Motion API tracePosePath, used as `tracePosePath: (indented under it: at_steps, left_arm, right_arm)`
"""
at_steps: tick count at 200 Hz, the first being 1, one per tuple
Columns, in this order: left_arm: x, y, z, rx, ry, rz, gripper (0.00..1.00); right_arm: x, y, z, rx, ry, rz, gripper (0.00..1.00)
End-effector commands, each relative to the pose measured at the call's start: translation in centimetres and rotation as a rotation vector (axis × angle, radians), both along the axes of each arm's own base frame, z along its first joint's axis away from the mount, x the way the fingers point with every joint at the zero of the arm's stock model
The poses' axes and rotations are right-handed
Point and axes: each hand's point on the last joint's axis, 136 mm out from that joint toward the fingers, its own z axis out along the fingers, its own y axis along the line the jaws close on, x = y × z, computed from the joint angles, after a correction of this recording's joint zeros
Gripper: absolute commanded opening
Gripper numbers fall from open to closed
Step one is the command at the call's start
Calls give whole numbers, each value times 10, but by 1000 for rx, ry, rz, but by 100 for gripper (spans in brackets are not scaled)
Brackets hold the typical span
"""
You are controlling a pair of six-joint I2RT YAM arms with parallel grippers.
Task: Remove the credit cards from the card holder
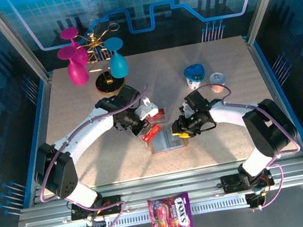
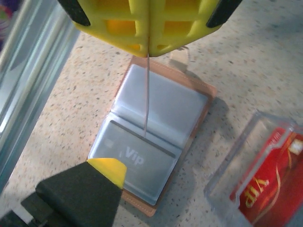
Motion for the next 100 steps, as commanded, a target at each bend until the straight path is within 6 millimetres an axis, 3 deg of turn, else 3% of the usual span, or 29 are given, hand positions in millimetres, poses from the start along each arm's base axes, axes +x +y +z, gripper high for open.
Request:
tracePosePath:
  at_steps: [1,100]
  left_arm:
    - [9,3,11,77,-145,-232,0]
    - [81,-27,15,184,-286,-478,0]
  right_arm:
    - [5,-3,15,10,-32,9,43]
    - [-7,-36,17,10,-53,-91,43]
